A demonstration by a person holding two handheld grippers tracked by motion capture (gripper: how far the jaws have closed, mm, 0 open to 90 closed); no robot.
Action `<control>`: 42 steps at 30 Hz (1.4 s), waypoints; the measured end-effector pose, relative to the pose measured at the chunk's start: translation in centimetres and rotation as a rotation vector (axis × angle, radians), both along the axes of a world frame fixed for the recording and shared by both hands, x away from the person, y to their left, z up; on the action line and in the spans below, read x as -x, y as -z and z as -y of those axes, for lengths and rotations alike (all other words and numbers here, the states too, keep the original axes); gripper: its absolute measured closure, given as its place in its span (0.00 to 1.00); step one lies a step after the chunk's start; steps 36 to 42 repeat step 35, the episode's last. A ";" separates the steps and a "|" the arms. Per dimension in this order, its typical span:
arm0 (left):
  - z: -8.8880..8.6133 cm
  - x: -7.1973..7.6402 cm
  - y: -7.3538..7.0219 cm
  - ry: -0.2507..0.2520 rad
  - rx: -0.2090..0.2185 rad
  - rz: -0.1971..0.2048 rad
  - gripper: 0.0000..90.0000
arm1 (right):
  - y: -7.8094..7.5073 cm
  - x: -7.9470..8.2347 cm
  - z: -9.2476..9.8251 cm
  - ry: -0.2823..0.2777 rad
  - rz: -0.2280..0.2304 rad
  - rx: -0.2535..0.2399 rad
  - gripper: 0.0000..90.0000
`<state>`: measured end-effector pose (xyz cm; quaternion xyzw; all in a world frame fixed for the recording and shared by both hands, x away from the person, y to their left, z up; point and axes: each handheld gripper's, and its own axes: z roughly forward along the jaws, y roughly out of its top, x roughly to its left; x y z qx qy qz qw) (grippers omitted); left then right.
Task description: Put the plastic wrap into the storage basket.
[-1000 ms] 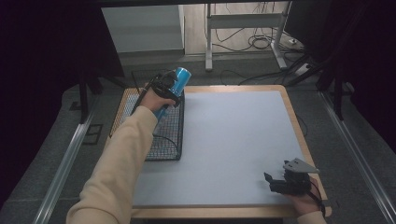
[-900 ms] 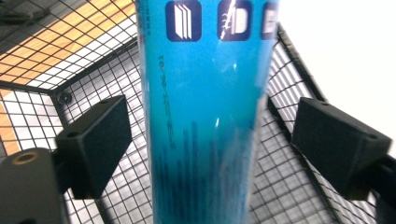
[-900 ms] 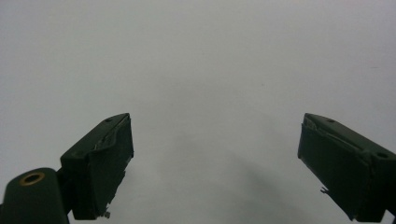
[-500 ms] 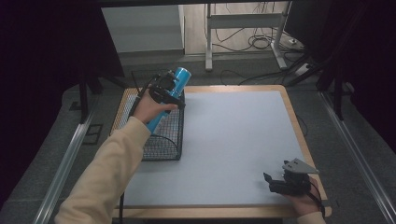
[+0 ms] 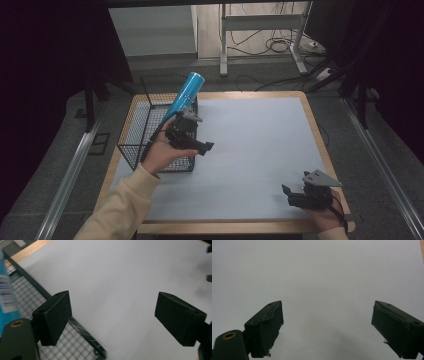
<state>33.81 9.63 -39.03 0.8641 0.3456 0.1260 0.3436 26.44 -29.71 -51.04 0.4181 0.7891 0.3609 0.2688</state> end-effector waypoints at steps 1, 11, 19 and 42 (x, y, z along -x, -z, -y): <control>0.0 0.0 0.0 0.000 0.000 0.000 0.16 | 0.0 0.0 0.0 0.000 0.000 0.000 0.12; 0.5 5.4 6.9 0.045 -0.010 -0.016 0.18 | -0.1 -0.1 0.0 -0.002 0.007 -0.007 0.12; -0.3 5.8 9.2 0.007 -0.014 -0.050 0.18 | -0.2 -0.1 -0.2 -0.001 0.009 -0.010 0.12; -1.5 5.9 10.6 -0.035 -0.033 -0.031 0.17 | -0.5 -0.3 -0.7 -0.038 0.033 -0.028 0.12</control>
